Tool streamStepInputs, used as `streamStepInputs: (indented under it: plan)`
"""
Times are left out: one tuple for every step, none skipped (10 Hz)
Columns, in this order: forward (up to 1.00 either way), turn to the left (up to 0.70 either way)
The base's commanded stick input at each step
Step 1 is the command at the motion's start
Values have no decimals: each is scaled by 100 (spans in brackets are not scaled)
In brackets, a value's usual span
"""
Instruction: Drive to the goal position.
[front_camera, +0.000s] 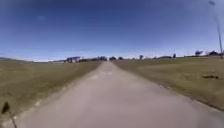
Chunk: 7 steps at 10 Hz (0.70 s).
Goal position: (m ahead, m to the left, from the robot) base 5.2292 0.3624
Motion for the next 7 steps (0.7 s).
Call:
streamStepInputs:
  plan:
    - [100,0]
    - [100,0]
    - [100,0]
    - [100,0]
    - [100,0]
    - [100,0]
    - [100,0]
